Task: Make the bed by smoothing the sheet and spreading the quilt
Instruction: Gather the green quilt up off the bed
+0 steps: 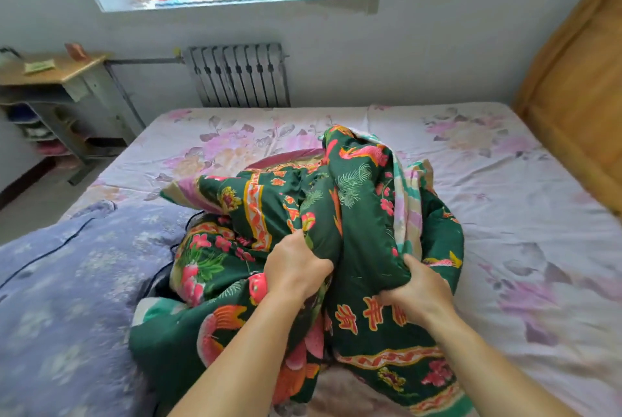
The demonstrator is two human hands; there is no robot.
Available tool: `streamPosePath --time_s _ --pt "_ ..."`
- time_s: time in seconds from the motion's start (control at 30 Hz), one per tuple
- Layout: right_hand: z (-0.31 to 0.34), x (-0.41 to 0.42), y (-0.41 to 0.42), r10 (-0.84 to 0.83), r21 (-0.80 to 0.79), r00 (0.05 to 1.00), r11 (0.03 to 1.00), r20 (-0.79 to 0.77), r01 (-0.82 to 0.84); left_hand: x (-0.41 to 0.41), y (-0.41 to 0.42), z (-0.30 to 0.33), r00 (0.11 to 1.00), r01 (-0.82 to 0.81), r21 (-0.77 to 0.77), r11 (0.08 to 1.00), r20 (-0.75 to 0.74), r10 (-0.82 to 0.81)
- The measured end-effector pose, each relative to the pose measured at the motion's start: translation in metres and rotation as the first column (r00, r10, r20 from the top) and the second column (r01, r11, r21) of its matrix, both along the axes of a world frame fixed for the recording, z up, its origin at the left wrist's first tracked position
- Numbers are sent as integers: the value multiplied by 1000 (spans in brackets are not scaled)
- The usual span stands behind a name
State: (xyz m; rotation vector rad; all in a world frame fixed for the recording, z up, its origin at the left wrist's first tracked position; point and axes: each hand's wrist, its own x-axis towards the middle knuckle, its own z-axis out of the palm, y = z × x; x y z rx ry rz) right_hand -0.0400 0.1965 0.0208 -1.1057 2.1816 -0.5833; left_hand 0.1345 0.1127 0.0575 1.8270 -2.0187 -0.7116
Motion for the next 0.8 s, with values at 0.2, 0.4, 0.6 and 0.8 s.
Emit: streamPosePath --time_s 0.2,0.4,0.6,0.8 --pt "37 27 53 -42 12 996 999 -73 43 24 41 17 994 24 25 999 -103 -21" --pt "67 92 125 -198 52 976 978 -86 203 74 93 42 939 90 89 992 -341 -54" --pt "87 139 180 -268 28 962 962 -49 270 104 110 54 890 193 143 971 -442 -112" --pt "70 130 182 -348 69 938 935 6 346 85 99 40 936 295 182 938 -251 -246"
